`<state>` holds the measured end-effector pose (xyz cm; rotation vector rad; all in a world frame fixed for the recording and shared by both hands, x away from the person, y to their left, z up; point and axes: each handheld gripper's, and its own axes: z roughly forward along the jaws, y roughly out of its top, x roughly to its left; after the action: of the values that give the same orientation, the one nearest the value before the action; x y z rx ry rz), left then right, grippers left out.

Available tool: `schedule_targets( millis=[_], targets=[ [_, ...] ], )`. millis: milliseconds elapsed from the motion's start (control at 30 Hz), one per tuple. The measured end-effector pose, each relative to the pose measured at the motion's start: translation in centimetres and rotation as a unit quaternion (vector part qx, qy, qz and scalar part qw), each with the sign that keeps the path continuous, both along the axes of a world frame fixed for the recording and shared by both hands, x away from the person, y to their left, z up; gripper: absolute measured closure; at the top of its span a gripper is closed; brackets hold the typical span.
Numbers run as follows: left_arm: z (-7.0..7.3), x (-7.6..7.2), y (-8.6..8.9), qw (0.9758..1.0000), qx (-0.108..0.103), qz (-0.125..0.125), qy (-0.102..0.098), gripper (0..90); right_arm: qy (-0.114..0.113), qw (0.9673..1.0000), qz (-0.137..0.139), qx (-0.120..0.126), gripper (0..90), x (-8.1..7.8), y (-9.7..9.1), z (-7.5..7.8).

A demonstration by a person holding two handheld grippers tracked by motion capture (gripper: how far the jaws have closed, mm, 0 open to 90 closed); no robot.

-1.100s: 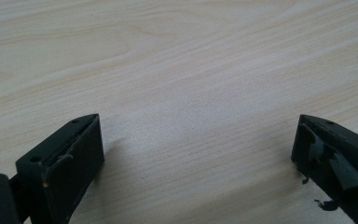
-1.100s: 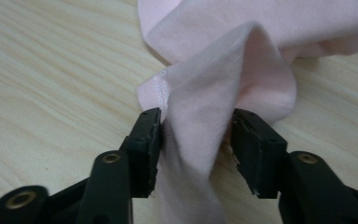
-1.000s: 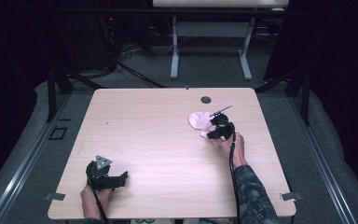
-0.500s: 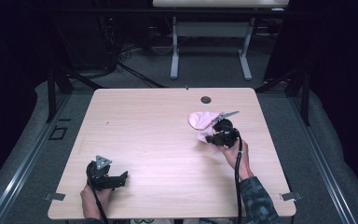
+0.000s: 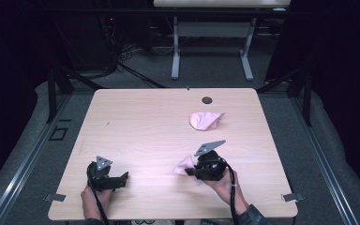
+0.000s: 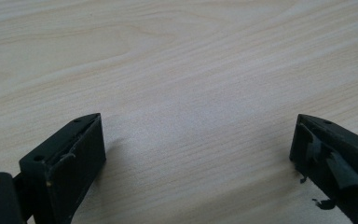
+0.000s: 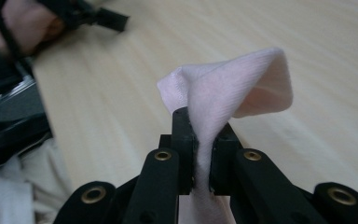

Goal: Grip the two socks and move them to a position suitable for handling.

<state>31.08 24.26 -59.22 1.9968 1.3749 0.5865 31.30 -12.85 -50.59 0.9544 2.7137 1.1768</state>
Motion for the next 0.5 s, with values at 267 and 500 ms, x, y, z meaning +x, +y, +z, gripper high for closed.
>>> schedule_targets(
  millis=[267, 500],
  targets=[
    [0.0, -0.1, -0.1, 1.0, 0.005, 0.0, -0.003, 3.4, 0.037, 0.998, 0.049, -0.013, 83.0, -1.9, 2.2, -3.2],
    [0.0, 0.0, 0.0, 1.0, 0.003, 0.001, -0.003, 3.4, 0.045, 0.9969, 0.054, -0.036, 64.9, -2.4, 2.3, -4.4]
  ],
)
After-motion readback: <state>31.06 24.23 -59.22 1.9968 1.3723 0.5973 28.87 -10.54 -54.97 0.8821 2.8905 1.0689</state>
